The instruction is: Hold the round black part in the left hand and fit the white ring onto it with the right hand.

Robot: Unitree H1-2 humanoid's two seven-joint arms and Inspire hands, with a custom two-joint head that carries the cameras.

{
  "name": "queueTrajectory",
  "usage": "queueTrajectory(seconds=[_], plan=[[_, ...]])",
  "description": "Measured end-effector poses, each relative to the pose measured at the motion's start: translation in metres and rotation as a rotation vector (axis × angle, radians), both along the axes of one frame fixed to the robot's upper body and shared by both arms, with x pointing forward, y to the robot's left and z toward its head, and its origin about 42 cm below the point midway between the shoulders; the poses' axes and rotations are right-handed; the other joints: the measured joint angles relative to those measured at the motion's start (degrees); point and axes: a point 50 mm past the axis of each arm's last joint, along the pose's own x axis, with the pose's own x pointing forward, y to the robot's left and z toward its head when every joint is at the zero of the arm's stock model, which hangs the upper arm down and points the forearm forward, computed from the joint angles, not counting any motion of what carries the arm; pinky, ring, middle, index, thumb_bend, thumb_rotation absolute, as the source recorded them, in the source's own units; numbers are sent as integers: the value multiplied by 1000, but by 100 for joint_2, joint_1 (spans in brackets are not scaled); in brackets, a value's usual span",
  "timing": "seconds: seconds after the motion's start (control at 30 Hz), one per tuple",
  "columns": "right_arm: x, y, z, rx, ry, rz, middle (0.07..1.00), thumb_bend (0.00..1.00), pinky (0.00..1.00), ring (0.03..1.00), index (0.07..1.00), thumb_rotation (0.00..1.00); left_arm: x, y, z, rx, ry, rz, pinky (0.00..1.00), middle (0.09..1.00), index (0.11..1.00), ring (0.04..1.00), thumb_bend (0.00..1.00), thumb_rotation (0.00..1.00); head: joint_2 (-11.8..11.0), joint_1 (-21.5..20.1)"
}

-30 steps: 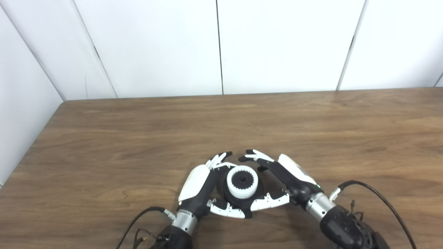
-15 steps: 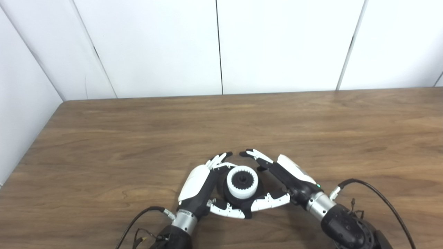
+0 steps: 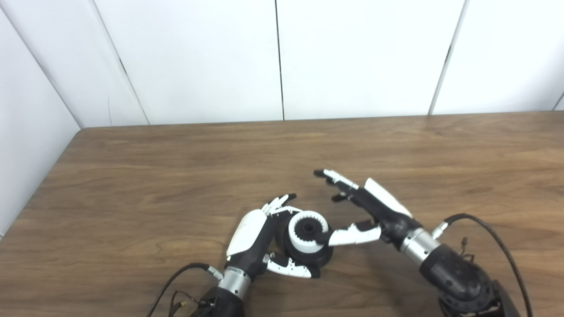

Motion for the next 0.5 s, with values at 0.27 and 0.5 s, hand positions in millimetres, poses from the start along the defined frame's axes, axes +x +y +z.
queueTrajectory(seconds=[0.27, 0.5], plan=[[3, -10, 12, 130, -62, -119, 881, 731, 707, 835, 842, 444, 0, 1, 0, -2, 7, -3, 978, 953, 572, 977, 938, 207, 9, -61], [-8, -9, -20, 247, -40, -233, 809, 610, 611, 734, 782, 383, 1, 1, -1, -3, 2, -5, 976, 952, 570, 973, 941, 215, 17, -70]])
